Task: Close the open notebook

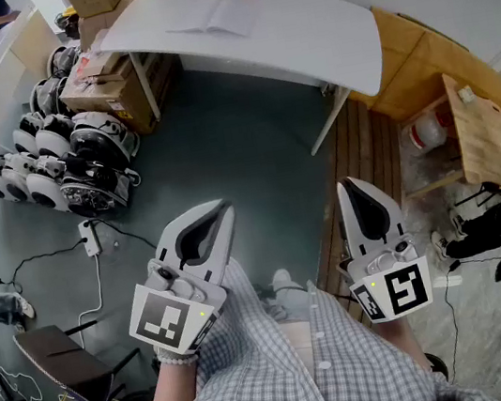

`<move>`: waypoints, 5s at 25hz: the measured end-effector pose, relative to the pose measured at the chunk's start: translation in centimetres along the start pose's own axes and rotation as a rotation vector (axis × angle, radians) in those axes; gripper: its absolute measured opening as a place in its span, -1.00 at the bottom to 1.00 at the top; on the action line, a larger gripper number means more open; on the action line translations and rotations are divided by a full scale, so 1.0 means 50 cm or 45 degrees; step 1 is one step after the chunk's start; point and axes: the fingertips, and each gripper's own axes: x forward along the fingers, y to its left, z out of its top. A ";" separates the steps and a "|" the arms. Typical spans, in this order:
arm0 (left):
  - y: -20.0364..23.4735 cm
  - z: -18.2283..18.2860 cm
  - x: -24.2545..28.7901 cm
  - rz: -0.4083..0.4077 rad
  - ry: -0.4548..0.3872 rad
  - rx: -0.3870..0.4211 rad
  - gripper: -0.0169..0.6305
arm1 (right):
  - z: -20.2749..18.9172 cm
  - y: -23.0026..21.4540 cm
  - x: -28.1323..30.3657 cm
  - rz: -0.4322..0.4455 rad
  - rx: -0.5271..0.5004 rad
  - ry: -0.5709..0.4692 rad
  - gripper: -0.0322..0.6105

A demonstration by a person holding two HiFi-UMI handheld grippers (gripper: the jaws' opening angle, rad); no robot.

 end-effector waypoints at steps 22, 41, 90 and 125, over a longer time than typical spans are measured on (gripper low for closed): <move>0.022 -0.007 -0.071 -0.011 -0.007 0.016 -0.93 | -0.008 0.080 -0.002 0.026 -0.005 0.019 -0.84; 0.057 0.000 -0.132 -0.032 -0.043 0.035 -0.93 | -0.001 0.142 -0.023 -0.045 -0.008 0.007 -0.84; 0.271 0.052 0.241 0.278 -0.087 0.095 -0.93 | -0.042 -0.133 0.419 0.327 -0.072 -0.041 -0.84; 0.297 0.039 0.432 0.145 -0.066 0.125 -0.92 | -0.099 -0.272 0.470 0.221 -0.053 -0.007 -0.84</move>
